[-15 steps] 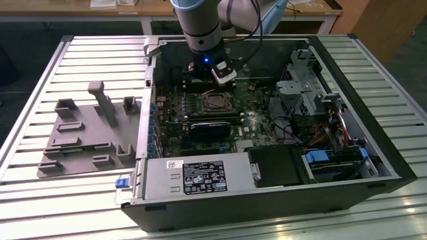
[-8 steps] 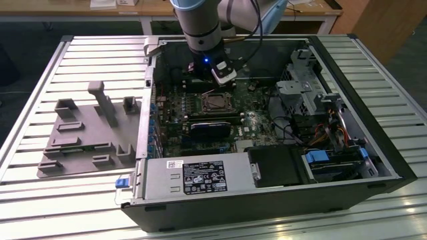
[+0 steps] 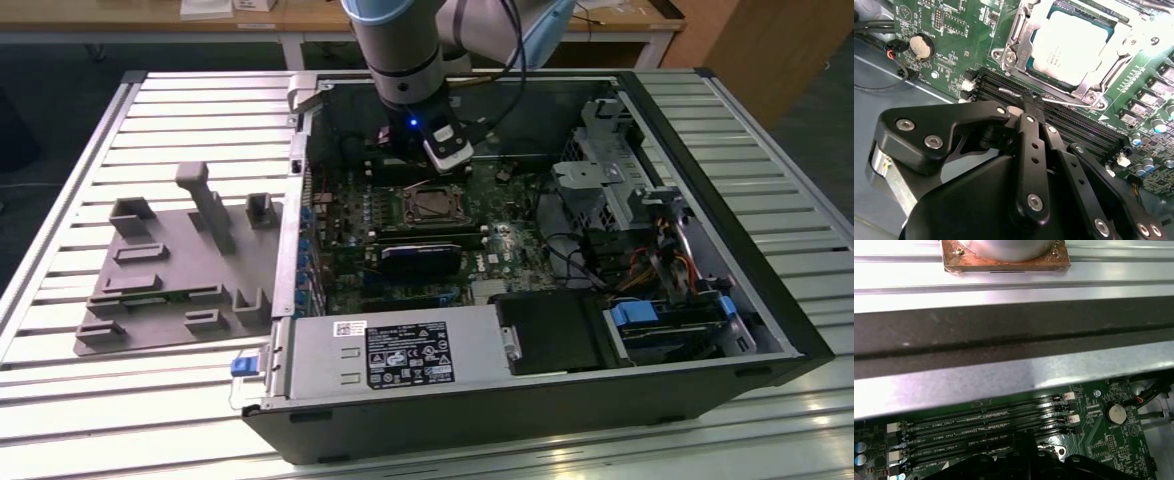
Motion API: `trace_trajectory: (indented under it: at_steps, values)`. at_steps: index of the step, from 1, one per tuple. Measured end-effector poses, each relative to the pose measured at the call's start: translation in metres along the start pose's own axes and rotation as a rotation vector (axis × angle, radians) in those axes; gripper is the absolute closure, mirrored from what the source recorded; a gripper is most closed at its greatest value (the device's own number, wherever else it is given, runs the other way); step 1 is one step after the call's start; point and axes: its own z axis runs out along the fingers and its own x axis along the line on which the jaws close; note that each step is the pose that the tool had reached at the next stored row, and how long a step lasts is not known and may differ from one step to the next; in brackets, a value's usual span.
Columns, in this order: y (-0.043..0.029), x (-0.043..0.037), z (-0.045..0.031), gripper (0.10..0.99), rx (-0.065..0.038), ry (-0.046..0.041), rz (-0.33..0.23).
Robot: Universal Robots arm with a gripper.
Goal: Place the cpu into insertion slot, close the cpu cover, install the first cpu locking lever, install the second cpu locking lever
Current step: 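Install the first cpu locking lever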
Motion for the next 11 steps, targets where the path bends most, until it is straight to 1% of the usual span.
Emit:
trace_trajectory:
  at_steps: [7, 11]
  values:
    - [-0.0002, 0.0001, 0.001, 0.984, 0.0, -0.0004, 0.0]
    - [-0.0006, 0.0004, 0.0023, 0.984, 0.002, -0.0023, 0.006]
